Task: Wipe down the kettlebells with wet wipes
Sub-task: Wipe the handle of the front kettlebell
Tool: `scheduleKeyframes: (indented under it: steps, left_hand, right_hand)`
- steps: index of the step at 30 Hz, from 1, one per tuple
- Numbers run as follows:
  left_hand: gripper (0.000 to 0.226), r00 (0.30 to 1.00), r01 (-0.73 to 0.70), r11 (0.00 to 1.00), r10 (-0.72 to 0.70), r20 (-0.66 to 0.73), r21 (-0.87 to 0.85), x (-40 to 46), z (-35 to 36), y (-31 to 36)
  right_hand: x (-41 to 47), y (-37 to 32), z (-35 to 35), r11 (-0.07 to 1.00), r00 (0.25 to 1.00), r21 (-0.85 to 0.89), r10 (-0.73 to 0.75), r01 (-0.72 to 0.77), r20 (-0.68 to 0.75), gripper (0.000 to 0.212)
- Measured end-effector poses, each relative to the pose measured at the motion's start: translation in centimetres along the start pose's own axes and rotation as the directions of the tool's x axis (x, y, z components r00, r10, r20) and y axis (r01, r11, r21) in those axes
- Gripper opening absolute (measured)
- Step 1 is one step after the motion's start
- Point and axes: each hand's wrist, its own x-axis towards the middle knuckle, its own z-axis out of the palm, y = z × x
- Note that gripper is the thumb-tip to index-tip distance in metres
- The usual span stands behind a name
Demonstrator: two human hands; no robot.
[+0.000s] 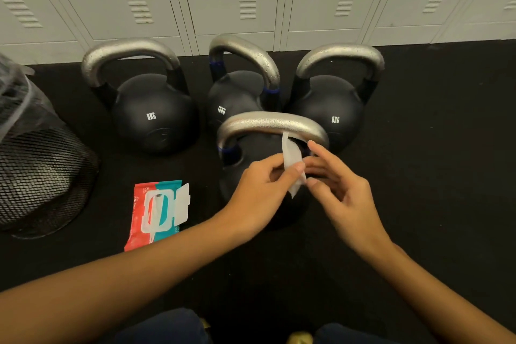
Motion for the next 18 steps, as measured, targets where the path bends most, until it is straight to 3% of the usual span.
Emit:
scheduleKeyframes:
  steps: [5, 8, 13, 16, 18]
  left_hand:
    - [0.020, 0.985, 0.123, 0.992, -0.121, -0.125, 0.010, 1.0, 0.7, -0.8]
    - [0.018, 0.985, 0.135, 0.991, -0.136, -0.111, -0.013, 1.2, 0.9, -0.5]
    - [0.022, 0.986, 0.138, 0.990, -0.136, 0.100, -0.017, 1.0, 0.2, 0.5]
    - [0.022, 0.977, 0.179, 0.984, -0.177, 0.120, -0.005, 1.0, -0.5, 0.2]
    - [0.022, 0.981, 0.173, 0.985, -0.175, 0.082, 0.028, 1.1, -0.8, -0.3]
  right_hand:
    - [0.7, 0.0, -1.4, 0.999, 0.993, -0.016, -0.030, 0.028, -0.114, 0.034]
    - [1.1, 0.1, -2.3, 0.998, 0.984, -0.049, -0.042, 0.034, -0.174, 0.024]
    - [0.7, 0.8, -2.5, 0.993, 0.996, -0.108, 0.043, -0.052, -0.084, 0.026]
    - [0.3, 0.9, -2.0, 0.992, 0.993, -0.064, 0.115, -0.112, 0.037, 0.031]
    - [0.3, 0.9, -1.8, 0.992, 0.992, -0.025, 0.121, -0.120, 0.026, 0.031]
